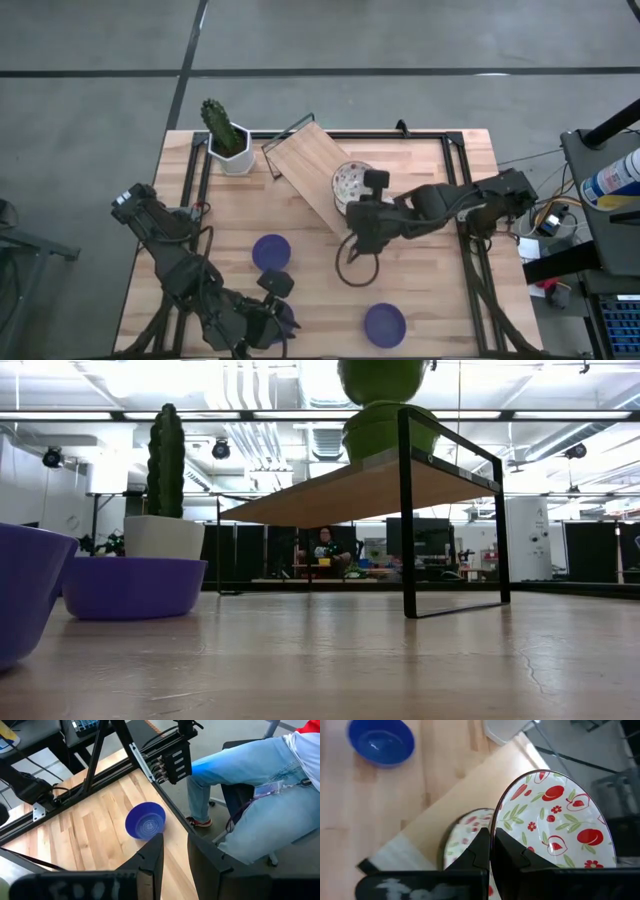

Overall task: Pick & Place Mini bowls
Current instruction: Stack the white patterned bowl on the other white patterned bowls on the shelf

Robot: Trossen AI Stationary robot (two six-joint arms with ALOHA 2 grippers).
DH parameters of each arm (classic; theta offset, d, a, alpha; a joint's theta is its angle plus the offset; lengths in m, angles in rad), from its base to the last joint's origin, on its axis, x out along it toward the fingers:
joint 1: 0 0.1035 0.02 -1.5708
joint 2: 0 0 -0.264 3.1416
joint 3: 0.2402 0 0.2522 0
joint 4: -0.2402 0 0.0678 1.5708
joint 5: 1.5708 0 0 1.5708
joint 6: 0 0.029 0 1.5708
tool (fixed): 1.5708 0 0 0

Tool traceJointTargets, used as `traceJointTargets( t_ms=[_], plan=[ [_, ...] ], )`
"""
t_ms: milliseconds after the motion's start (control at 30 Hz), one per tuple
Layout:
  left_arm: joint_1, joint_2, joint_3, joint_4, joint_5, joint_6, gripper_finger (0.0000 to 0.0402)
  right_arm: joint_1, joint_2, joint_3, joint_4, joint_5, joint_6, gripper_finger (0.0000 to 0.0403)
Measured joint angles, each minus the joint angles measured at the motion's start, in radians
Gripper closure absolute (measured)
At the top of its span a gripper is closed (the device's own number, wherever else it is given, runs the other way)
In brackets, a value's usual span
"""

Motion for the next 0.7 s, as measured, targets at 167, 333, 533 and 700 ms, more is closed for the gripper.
traceJointTargets(
  t_ms=[167,333,533,700],
  plan=[
    [-0.002,0.000,0.000,0.000,0.000,0.000,0.0315,-0.004,-0.084,-0.154,0.137,-0.044,-0.023,0.0394],
    [-0.002,0.000,0.000,0.000,0.000,0.000,0.0315,-0.016,-0.171,-0.284,0.243,-0.051,-0.030,0.0394],
    [-0.002,0.000,-0.001,0.000,0.000,0.003,0.0315,-0.039,-0.214,-0.395,0.357,-0.150,-0.033,0.0394],
    [-0.002,0.000,-0.001,0.000,0.000,0.003,0.0315,-0.055,-0.201,-0.433,0.370,-0.136,-0.041,0.0394]
  ],
)
